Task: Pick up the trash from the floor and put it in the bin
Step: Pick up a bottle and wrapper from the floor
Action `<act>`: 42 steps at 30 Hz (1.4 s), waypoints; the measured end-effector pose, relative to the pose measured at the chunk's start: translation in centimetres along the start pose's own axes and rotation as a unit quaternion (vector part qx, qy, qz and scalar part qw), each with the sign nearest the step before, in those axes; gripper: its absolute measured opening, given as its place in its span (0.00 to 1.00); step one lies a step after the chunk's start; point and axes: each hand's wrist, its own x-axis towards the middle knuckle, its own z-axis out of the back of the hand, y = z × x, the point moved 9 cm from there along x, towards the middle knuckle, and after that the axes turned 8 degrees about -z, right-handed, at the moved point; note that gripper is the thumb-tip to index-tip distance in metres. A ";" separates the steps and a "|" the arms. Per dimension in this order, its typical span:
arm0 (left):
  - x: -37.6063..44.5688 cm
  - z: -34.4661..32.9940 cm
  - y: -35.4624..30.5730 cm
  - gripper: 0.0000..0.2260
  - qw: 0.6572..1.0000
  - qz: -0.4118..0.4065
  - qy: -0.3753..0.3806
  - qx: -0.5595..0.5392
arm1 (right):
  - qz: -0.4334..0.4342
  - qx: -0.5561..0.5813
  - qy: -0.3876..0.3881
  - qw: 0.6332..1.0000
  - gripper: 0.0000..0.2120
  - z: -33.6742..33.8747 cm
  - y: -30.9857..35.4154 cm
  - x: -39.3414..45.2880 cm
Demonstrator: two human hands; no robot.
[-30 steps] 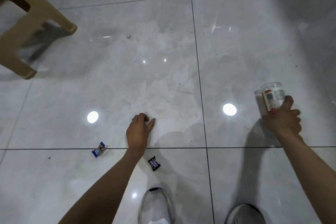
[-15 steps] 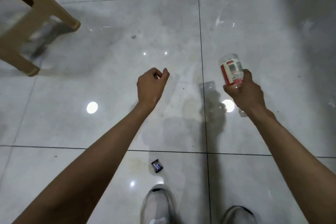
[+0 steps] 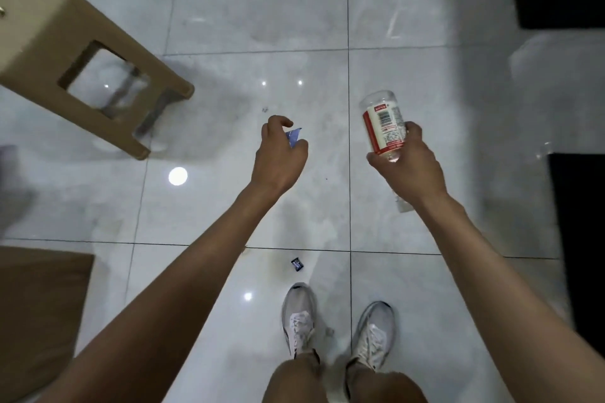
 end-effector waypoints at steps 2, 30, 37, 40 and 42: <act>-1.5 3.6 -4.6 0.14 1.000 0.007 0.002 0.010 | 0.005 0.001 0.005 1.000 0.32 4.1 3.7 -2.9; -40.8 47.7 -33.5 0.14 0.949 0.007 -0.299 0.104 | 0.318 -0.045 0.081 0.944 0.30 27.3 38.4 -49.7; -58.8 57.6 -23.9 0.17 0.896 0.107 -0.415 0.114 | 0.409 -0.008 0.210 0.888 0.32 16.0 41.3 -66.8; -68.4 60.6 -18.4 0.18 0.858 0.167 -0.476 0.092 | 0.439 -0.056 0.274 0.854 0.35 9.5 41.3 -75.4; -74.7 61.7 -15.3 0.18 0.838 0.195 -0.504 0.079 | 0.455 -0.072 0.308 0.833 0.37 5.9 40.7 -81.1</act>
